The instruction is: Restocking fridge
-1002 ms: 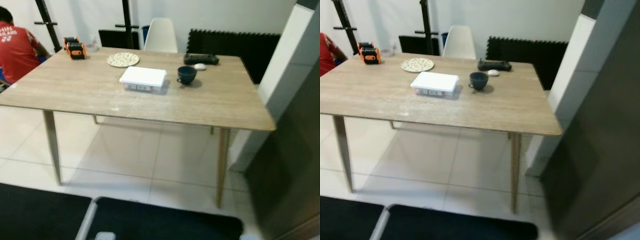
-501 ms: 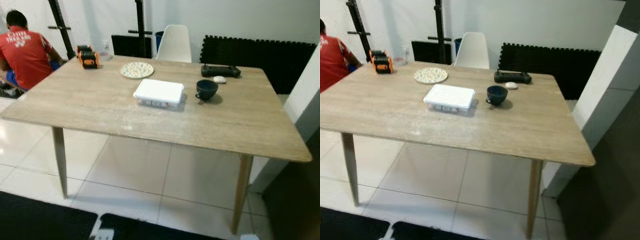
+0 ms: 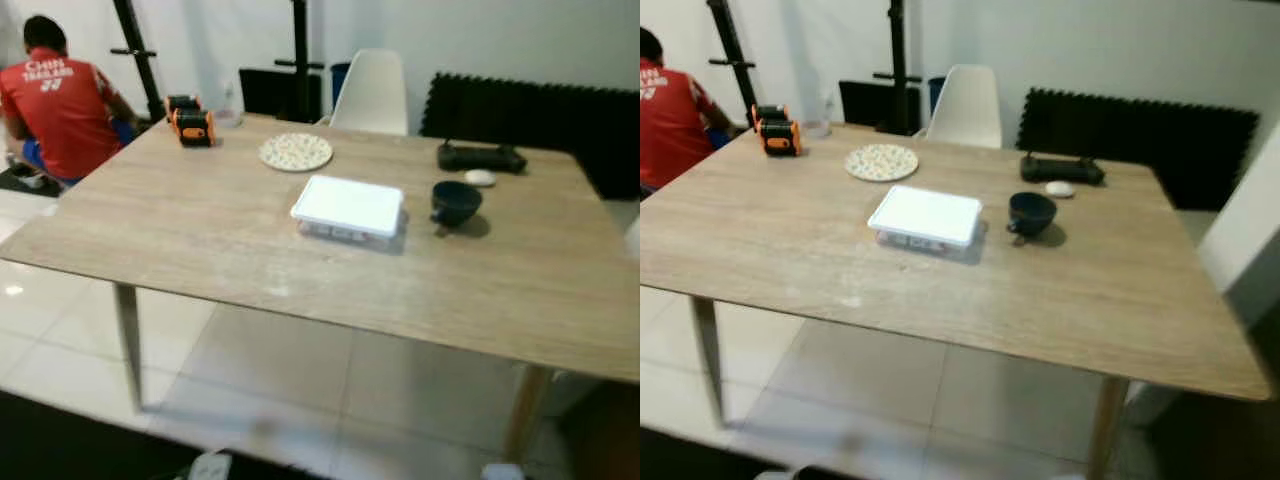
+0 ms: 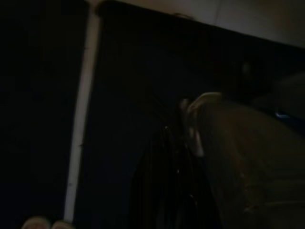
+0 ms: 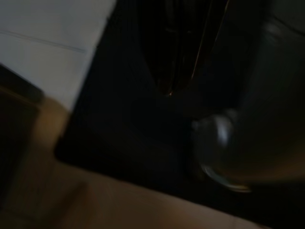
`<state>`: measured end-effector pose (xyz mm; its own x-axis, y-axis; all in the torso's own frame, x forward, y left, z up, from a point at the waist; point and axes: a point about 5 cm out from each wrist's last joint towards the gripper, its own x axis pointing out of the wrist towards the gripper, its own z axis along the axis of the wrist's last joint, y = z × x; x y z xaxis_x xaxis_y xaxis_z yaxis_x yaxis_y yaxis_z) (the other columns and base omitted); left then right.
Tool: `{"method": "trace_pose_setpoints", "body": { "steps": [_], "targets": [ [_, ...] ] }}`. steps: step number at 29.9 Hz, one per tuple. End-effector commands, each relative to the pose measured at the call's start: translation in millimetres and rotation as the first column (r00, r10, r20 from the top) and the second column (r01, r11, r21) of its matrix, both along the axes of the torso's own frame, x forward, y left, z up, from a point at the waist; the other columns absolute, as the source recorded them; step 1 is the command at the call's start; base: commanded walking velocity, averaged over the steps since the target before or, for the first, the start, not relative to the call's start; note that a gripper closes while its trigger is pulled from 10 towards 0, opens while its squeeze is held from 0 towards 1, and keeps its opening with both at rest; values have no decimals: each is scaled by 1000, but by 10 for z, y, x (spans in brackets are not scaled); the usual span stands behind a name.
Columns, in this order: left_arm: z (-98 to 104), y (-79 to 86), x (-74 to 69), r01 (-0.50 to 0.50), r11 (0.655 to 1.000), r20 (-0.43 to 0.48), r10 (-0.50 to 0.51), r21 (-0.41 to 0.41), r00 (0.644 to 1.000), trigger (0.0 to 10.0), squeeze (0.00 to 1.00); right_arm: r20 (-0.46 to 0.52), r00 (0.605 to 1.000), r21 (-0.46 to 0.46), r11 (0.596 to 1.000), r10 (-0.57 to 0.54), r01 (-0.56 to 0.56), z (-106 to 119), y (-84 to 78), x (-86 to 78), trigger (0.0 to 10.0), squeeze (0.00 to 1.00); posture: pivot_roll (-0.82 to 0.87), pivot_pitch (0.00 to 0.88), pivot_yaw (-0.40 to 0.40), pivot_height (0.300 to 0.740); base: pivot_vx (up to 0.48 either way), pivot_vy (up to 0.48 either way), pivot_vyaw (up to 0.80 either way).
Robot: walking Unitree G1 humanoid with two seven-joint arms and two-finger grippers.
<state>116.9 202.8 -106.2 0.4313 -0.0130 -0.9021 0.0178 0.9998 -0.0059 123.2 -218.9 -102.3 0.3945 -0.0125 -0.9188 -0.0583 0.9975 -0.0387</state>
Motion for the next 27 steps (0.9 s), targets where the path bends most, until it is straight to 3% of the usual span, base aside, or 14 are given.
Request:
{"method": "trace_pose_setpoints", "body": {
  "steps": [1,14,16,18,19,23,24,25,26,27],
  "targets": [
    [-34,24,-124,-12,1000,-46,12,8,999,10000,0,-18,1000,1,1000,-11,11,-15,-11,-53,10000,0,-64,0,-7,740,0,0,0],
    [-32,38,-122,-16,1000,-47,17,10,999,10000,0,20,1000,45,999,-13,12,11,13,25,10000,0,-63,0,-4,740,0,0,0],
    [-31,41,-120,-16,1000,-46,17,11,999,10000,0,45,999,89,996,9,-13,29,40,73,10000,0,-64,0,-2,740,0,0,0],
    [-28,56,-119,-17,1000,-45,18,14,999,10000,0,122,976,176,964,181,-201,93,153,205,10000,0,-65,0,-1,740,0,0,0],
    [-28,56,-119,-17,1000,-45,18,14,999,10000,0,122,976,176,964,181,-201,93,153,205,10000,0,-65,0,-1,740,0,0,0],
    [-24,89,-125,-21,999,-45,22,25,999,10000,0,275,902,392,819,332,-420,288,300,465,10000,0,-65,0,2,740,0,0,0],
    [-24,89,-125,-21,999,-45,22,25,999,10000,0,275,902,392,819,332,-420,288,300,465,10000,0,-65,0,2,740,0,0,0],
    [-22,97,-124,-28,999,-43,30,30,999,10000,0,329,855,457,724,401,-516,397,296,555,10000,0,-65,0,2,740,0,0,0],
    [-22,97,-124,-28,999,-43,30,30,999,10000,0,329,855,457,724,401,-516,397,296,555,10000,0,-65,0,2,740,0,0,0],
    [-21,104,-124,-33,999,-42,34,32,999,10000,0,351,833,485,678,427,-552,447,293,590,10000,0,-66,0,2,740,0,0,0]
  ]
}}
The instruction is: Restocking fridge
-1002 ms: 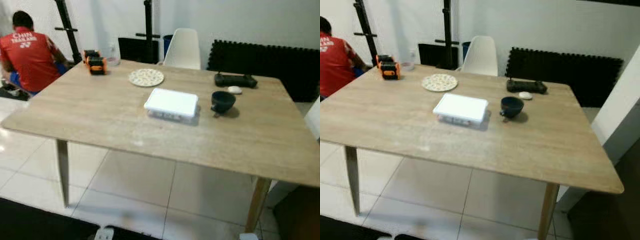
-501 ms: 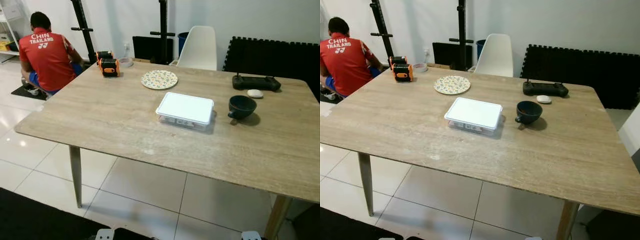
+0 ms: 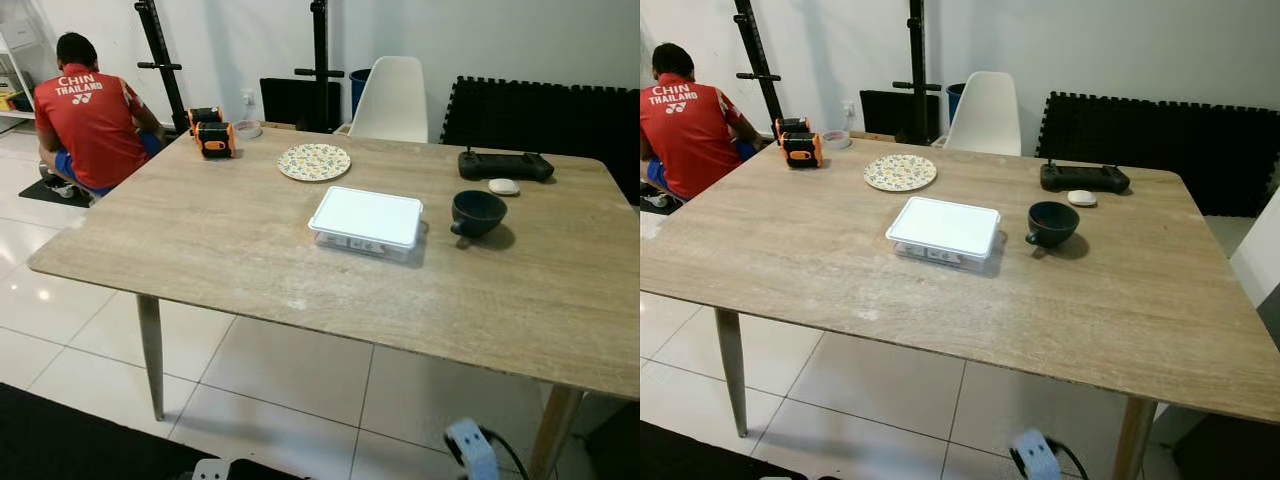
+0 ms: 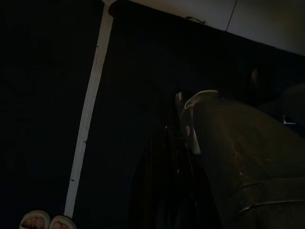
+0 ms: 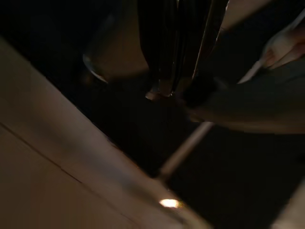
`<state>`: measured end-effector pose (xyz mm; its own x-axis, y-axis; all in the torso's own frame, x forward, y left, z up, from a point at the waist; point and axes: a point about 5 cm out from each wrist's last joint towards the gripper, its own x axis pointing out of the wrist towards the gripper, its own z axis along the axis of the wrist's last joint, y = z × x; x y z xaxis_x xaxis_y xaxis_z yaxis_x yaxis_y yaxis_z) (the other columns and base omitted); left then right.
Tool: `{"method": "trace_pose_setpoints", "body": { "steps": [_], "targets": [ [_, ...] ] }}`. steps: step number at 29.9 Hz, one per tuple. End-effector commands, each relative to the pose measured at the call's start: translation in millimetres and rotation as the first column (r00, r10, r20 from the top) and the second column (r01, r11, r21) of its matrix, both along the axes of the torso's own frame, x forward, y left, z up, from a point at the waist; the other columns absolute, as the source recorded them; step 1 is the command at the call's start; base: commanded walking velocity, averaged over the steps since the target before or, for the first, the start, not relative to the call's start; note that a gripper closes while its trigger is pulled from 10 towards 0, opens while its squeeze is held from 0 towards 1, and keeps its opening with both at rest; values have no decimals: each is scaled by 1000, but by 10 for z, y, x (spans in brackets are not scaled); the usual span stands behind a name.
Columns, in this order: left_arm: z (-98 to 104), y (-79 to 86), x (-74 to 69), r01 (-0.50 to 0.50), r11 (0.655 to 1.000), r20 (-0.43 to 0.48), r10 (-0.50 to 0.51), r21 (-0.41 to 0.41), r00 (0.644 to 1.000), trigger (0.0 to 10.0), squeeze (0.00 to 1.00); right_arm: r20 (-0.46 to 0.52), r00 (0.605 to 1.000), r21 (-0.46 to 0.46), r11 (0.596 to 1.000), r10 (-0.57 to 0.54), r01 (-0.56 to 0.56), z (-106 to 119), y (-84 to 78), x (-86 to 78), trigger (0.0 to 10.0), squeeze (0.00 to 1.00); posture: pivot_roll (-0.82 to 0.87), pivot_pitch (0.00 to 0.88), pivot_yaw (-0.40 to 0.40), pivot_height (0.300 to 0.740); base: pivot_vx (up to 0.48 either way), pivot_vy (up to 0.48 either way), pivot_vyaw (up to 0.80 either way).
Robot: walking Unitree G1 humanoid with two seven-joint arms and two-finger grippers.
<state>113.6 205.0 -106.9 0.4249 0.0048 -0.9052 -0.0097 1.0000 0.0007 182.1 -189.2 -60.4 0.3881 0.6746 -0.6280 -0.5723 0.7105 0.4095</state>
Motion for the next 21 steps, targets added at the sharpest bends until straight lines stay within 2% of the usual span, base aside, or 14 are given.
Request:
{"method": "trace_pose_setpoints", "body": {
  "steps": [1,2,3,4,5,7,9,12,13,14,16,19,20,21],
  "targets": [
    [-13,87,-92,-9,1000,-35,10,26,999,10000,0,18,995,79,992,96,-97,89,-3,40,10000,0,-66,0,2,740,0,0,0],
    [-13,95,-94,-13,999,-35,14,30,999,10000,0,62,971,176,955,231,-238,234,21,114,10000,0,-64,0,-1,740,0,0,0],
    [-12,98,-94,-14,999,-35,15,31,999,10000,0,81,958,206,936,275,-286,288,35,138,10000,0,-64,0,-1,740,0,0,0],
    [-12,98,-94,-14,999,-35,15,31,999,10000,0,81,958,206,936,275,-286,288,35,138,10000,0,-64,0,-1,740,0,0,0],
    [-12,102,-94,-20,999,-34,21,33,999,10000,0,115,939,227,912,324,-342,359,68,184,10000,0,-64,0,-1,740,0,0,0],
    [-11,104,-93,-24,999,-33,25,35,999,10000,0,138,925,238,894,355,-379,402,90,211,10000,0,-64,0,-1,740,0,0,0],
    [-10,114,-95,-35,999,-32,36,38,999,10000,0,195,853,240,820,484,-520,524,192,253,10000,0,-64,0,-3,740,0,0,0],
    [-10,114,-95,-35,999,-32,36,38,999,10000,0,195,853,240,820,484,-520,524,192,253,10000,0,-64,0,-3,740,0,0,0],
    [-10,118,-95,-39,998,-32,40,40,999,10000,0,225,813,254,774,536,-580,602,247,270,10000,0,-64,0,-3,740,0,0,0],
    [-7,135,-96,-46,998,-31,47,44,998,10000,0,355,752,306,692,555,-654,877,408,381,10000,0,-59,0,-2,740,0,0,0],
    [-4,147,-95,-51,998,-30,53,47,998,10000,0,447,737,348,660,508,-666,1079,499,477,10000,0,-59,0,-2,740,0,0,0],
    [-4,147,-95,-51,998,-30,53,47,998,10000,0,447,737,348,660,508,-666,1079,499,477,10000,0,-59,0,-2,740,0,0,0],
    [-3,154,-95,-55,997,-29,56,49,998,10000,0,585,726,372,677,361,-635,1363,621,700,10000,0,-59,0,-2,740,0,0,0],
    [-2,157,-95,-55,997,-28,57,50,998,10000,0,653,709,393,681,266,-618,1553,687,824,10000,0,-59,0,1,740,0,0,0]
  ]
}}
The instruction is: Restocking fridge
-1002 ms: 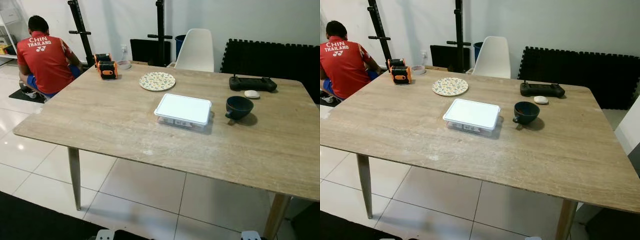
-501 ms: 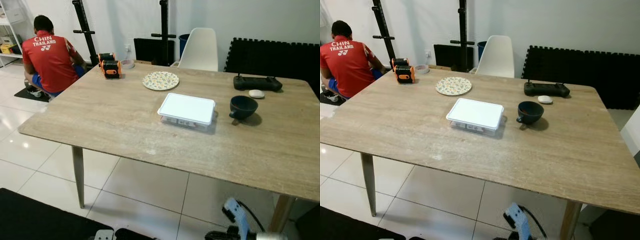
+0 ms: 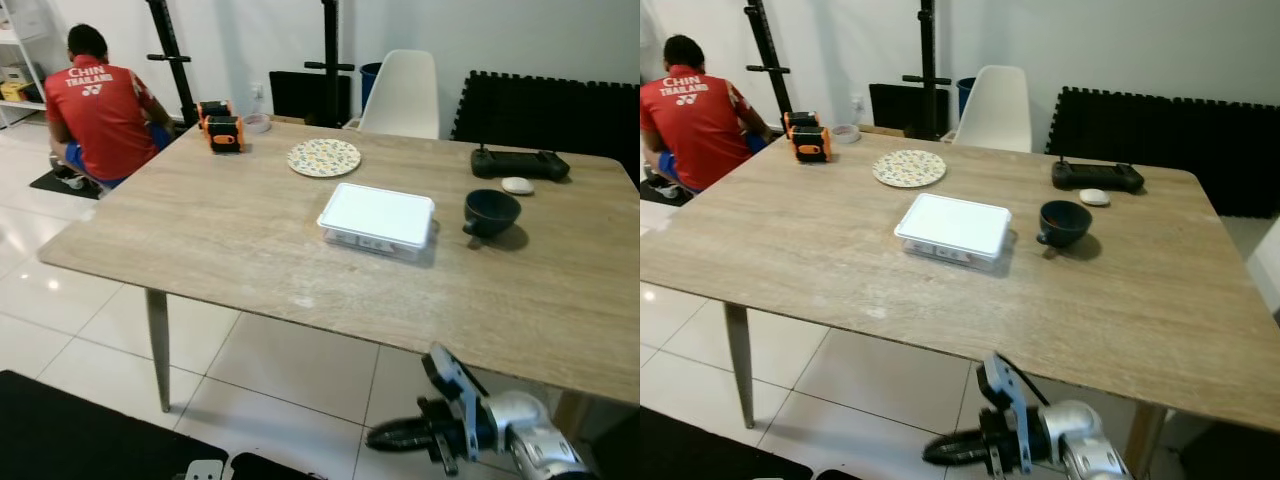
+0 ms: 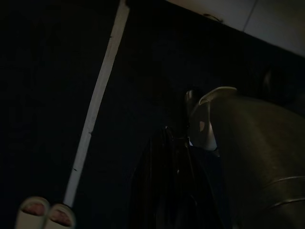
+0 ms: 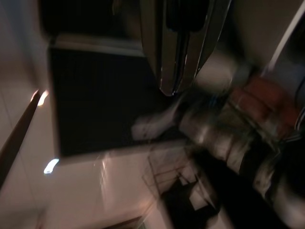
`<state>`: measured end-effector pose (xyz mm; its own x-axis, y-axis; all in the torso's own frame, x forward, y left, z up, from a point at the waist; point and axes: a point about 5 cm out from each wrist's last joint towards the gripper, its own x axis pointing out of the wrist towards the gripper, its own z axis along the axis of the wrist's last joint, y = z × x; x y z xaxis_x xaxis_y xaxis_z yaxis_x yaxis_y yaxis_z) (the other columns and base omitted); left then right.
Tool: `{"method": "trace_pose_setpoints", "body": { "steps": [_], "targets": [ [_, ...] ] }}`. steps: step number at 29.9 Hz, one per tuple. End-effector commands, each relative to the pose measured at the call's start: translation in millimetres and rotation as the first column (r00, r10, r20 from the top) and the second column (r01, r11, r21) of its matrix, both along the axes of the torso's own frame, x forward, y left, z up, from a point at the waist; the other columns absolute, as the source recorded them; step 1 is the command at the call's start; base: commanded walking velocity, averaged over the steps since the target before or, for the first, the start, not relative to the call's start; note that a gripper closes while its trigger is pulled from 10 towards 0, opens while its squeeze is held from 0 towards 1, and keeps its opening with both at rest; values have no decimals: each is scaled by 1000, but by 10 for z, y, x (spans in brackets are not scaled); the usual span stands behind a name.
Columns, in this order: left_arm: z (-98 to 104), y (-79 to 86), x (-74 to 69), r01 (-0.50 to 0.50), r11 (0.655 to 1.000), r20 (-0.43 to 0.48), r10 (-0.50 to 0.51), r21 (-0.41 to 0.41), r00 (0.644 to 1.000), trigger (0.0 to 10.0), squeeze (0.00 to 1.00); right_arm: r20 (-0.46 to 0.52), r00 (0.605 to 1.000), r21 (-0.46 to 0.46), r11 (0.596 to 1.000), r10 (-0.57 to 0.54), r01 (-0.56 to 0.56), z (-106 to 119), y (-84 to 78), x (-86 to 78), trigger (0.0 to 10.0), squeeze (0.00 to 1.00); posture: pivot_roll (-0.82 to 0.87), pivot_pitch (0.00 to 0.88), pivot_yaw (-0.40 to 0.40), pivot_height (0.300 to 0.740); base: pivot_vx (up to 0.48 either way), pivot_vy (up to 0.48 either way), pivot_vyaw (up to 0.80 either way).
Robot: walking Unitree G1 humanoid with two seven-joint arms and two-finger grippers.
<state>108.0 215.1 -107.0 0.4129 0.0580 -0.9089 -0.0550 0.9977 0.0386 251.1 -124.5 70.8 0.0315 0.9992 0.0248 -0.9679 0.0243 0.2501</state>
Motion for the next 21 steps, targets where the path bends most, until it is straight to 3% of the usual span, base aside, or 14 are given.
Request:
{"method": "trace_pose_setpoints", "body": {
  "steps": [1,2,5,6,7,10,11,13,14,15,16,17,18,21],
  "targets": [
    [-2,55,-39,-10,1000,-18,11,12,1000,10000,0,83,995,85,995,-50,43,241,41,133,10000,0,-59,0,1,740,0,0,0],
    [-2,55,-39,-10,1000,-18,11,12,1000,10000,0,83,995,85,995,-50,43,241,41,133,10000,0,-59,0,1,740,0,0,0],
    [-1,55,-37,-10,1000,-17,10,12,1000,10000,0,183,961,221,961,-206,164,601,137,380,10000,0,-57,0,-1,740,0,0,0],
    [-2,49,-35,-10,1000,-16,11,10,1000,10000,0,205,928,221,938,-312,266,685,156,541,10000,0,-55,0,-2,740,0,0,0],
    [-2,49,-35,-10,1000,-16,11,10,1000,10000,0,205,928,221,938,-312,266,685,156,541,10000,0,-55,0,-2,740,0,0,0],
    [-3,38,-31,-13,1000,-12,13,6,1000,10000,0,254,816,198,854,-519,481,847,168,849,10000,0,-56,0,-4,740,0,0,0],
    [-3,38,-31,-13,1000,-12,13,6,1000,10000,0,254,816,198,854,-519,481,847,168,849,10000,0,-56,0,-4,740,0,0,0],
    [-2,32,-28,-19,1000,-7,19,2,1000,10000,0,242,762,183,799,-601,573,903,134,957,10000,0,-56,0,-5,740,0,0,0],
    [-2,32,-28,-19,1000,-7,19,2,1000,10000,0,242,762,183,799,-601,573,903,134,957,10000,0,-56,0,-5,740,0,0,0],
    [-2,27,-25,-19,1000,-6,19,1,1000,10000,0,244,695,143,734,-677,665,917,80,1056,10000,757,-51,0,-7,740,0,0,0],
    [-2,27,-25,-19,1000,-6,19,1,1000,10000,0,244,695,143,734,-677,665,917,80,1056,10000,757,-51,0,-7,740,0,0,0],
    [-2,25,-22,-20,1000,-5,20,1,1000,10000,0,243,643,119,680,-727,724,927,32,1119,10000,1000,-51,0,-7,740,0,0,0],
    [-1,22,-15,-24,1000,-1,24,1,1000,10000,0,240,577,108,612,-781,784,943,-37,1177,10000,1000,-41,0,-11,740,0,0,0],
    [-1,22,-15,-24,1000,-1,24,1,1000,10000,0,240,577,108,612,-781,784,943,-37,1177,10000,1000,-41,0,-11,740,0,0,0]
  ]
}}
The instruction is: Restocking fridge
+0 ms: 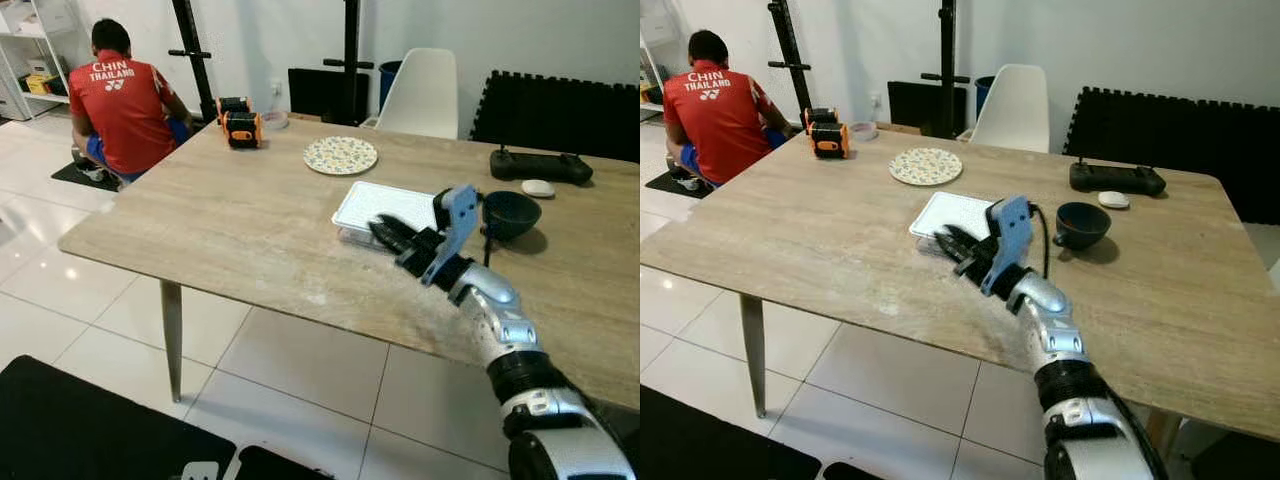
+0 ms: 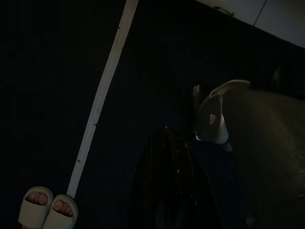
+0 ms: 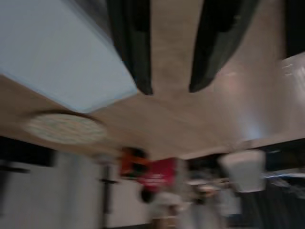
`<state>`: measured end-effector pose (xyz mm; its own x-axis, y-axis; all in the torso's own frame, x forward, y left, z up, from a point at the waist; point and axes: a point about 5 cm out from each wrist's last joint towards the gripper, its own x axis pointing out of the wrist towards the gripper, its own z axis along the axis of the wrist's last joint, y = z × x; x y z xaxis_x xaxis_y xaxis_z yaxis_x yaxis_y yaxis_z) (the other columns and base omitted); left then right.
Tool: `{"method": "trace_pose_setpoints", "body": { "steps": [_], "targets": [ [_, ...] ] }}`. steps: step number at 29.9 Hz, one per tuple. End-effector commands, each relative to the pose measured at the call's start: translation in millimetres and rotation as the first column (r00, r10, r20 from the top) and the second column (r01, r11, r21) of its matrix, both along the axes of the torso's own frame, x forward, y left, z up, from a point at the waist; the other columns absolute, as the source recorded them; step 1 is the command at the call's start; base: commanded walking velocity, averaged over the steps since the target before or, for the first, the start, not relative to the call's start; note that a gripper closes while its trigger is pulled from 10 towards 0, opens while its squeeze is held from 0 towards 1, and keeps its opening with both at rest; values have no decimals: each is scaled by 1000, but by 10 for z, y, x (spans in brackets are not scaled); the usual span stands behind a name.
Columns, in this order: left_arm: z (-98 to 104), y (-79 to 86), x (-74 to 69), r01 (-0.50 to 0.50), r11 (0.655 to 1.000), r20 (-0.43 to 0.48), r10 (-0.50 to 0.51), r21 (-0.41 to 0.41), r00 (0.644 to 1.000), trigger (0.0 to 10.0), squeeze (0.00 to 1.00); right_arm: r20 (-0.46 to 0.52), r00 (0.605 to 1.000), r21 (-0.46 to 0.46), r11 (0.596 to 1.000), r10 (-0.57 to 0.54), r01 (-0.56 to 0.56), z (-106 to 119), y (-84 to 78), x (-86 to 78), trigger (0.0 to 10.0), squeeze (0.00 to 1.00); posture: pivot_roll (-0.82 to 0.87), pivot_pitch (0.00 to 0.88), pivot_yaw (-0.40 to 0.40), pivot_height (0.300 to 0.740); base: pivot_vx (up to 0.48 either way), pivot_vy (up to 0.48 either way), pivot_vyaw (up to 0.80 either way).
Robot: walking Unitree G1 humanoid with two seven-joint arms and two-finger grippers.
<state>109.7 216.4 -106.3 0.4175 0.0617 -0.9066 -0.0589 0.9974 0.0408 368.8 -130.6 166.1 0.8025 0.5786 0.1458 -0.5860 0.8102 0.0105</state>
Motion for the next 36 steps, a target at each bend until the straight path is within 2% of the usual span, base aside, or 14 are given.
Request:
{"method": "trace_pose_setpoints", "body": {
  "steps": [1,4,5,7,8,10,11,15,25,31,36],
  "targets": [
    [-6,9,-28,-24,1000,-3,24,-2,1000,10000,0,-7,999,-4,999,-48,48,6,-30,34,10000,1000,-41,0,-11,740,0,0,0],
    [-11,29,-54,-6,1000,-18,6,15,1000,10000,0,3,977,-11,977,-214,214,39,-227,89,10000,1000,-41,0,-11,740,0,0,0],
    [-11,29,-54,-6,1000,-18,6,15,1000,10000,0,3,977,-11,977,-214,214,39,-227,89,10000,1000,-41,0,-11,740,0,0,0],
    [-12,31,-60,-3,1000,-22,3,22,1000,10000,0,9,948,-37,947,-318,318,35,-371,126,10000,1000,-44,0,-11,740,0,0,0],
    [-12,30,-59,-3,1000,-21,4,23,1000,10000,0,12,936,-48,935,-351,351,32,-412,138,10000,1000,-44,0,-11,740,0,0,0],
    [-12,30,-59,-3,1000,-21,4,23,1000,10000,0,12,936,-48,935,-351,351,32,-412,138,10000,1000,-44,0,-11,740,0,0,0],
    [-12,33,-59,9,999,-26,-9,31,1000,10000,0,-2,914,-85,911,-405,403,-3,-497,150,10000,0,-45,0,-10,740,0,0,0],
    [-12,33,-58,17,999,-27,-16,30,999,10000,0,-13,906,-98,902,-424,421,-28,-529,153,10000,0,-45,0,-10,740,0,0,0],
    [-7,52,-56,11,1000,-25,-10,27,1000,10000,0,-100,863,-114,867,-496,485,-199,-613,134,10000,0,-44,0,-6,740,300,0,0],
    [-5,74,-68,-12,999,-20,13,32,1000,10000,0,-119,850,-104,858,-513,504,-237,-676,121,10000,0,-46,0,-3,740,101,0,-754],
    [0,59,-49,3,1000,-9,-3,11,1000,10000,0,-88,850,-58,854,-520,517,-167,-713,124,10000,0,-49,0,-3,740,0,0,-581]
  ]
}}
